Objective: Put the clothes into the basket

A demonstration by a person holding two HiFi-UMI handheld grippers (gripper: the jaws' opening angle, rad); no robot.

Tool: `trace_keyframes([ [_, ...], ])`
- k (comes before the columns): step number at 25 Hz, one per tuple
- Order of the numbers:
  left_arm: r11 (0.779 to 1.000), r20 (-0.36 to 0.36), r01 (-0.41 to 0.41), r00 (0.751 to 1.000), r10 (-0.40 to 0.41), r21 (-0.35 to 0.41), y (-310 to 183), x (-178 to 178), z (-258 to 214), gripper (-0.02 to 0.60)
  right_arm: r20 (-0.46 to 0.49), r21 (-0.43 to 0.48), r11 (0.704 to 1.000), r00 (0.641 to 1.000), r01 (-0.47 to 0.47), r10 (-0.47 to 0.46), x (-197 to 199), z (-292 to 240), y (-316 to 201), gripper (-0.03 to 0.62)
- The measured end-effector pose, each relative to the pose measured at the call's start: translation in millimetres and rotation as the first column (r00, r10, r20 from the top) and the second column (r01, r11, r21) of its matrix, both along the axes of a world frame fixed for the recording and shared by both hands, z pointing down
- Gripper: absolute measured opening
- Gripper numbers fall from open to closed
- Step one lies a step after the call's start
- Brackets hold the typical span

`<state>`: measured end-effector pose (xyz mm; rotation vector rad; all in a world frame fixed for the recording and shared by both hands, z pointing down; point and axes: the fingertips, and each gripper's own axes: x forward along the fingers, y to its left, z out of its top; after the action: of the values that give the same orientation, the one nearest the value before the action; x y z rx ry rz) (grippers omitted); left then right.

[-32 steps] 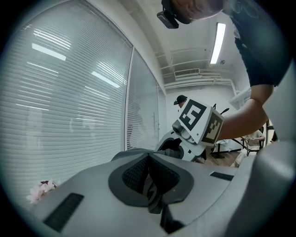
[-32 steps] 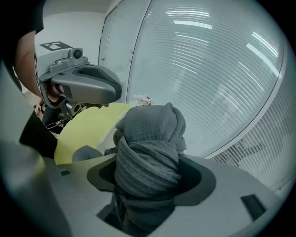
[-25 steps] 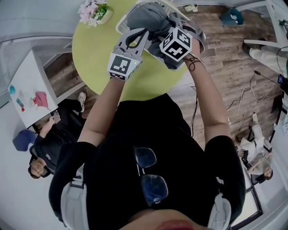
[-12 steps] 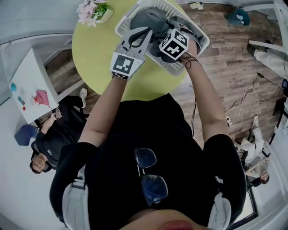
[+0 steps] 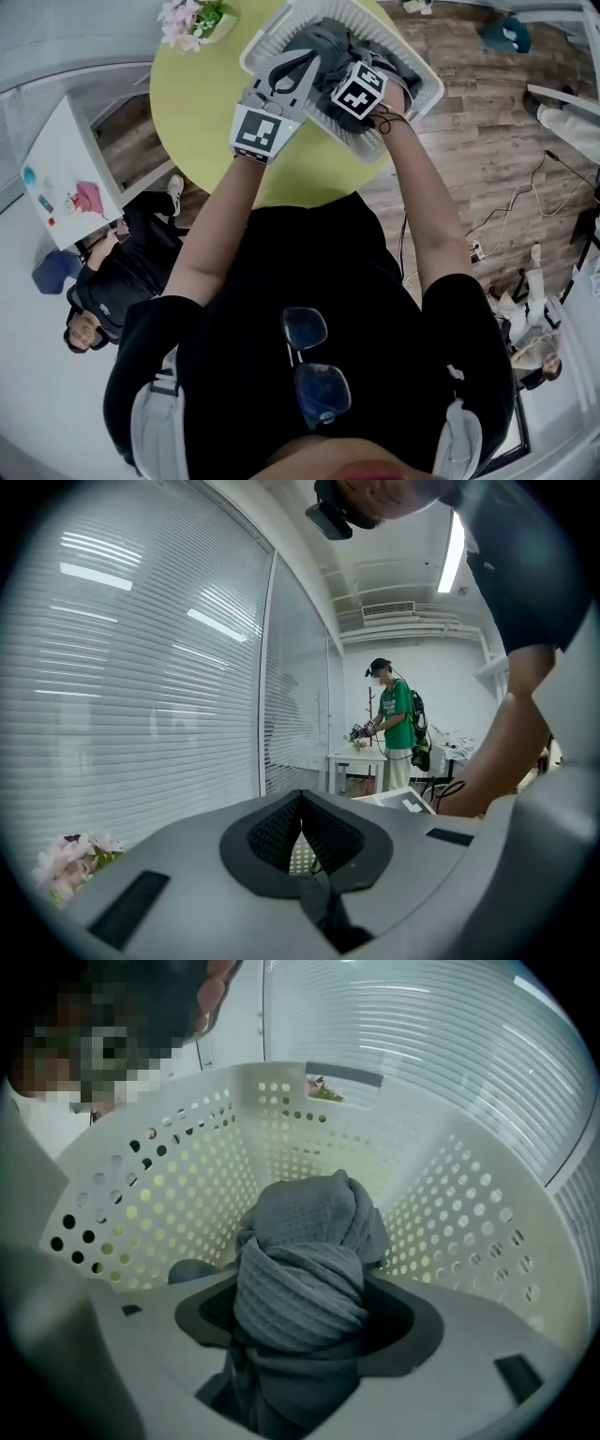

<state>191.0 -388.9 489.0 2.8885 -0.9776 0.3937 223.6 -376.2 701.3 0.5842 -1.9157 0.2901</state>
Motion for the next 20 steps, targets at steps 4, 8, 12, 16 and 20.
trace_keyframes([
  [4,1.000,0.003,0.008,1.000,-0.008,-0.002,-0.1,-2.0,0.7,0.011,-0.011,-0.035,0.999,1.000,0.003,-0.004,-2.7,20.2,1.8,0.345],
  [8,1.000,-0.001,0.013,1.000,-0.013,0.012,-0.8,-5.6,-2.0,0.011,-0.011,-0.069,0.997,1.000,-0.019,0.018,-2.8,29.8,0.8,0.352],
  [12,1.000,-0.009,0.011,1.000,-0.010,0.009,1.2,-6.9,-3.1,0.011,-0.014,-0.076,0.997,0.999,-0.032,0.031,-1.2,27.1,1.1,0.373],
  [16,1.000,-0.015,0.007,1.000,-0.007,0.014,1.9,-7.3,-5.6,0.011,0.009,-0.057,0.998,0.999,-0.037,0.037,-2.2,10.1,-0.1,0.373],
  [20,0.999,-0.019,0.003,1.000,-0.003,0.032,5.2,-6.7,-12.9,0.011,0.044,-0.027,0.998,0.997,-0.055,0.056,0.0,-16.8,-4.9,0.373],
])
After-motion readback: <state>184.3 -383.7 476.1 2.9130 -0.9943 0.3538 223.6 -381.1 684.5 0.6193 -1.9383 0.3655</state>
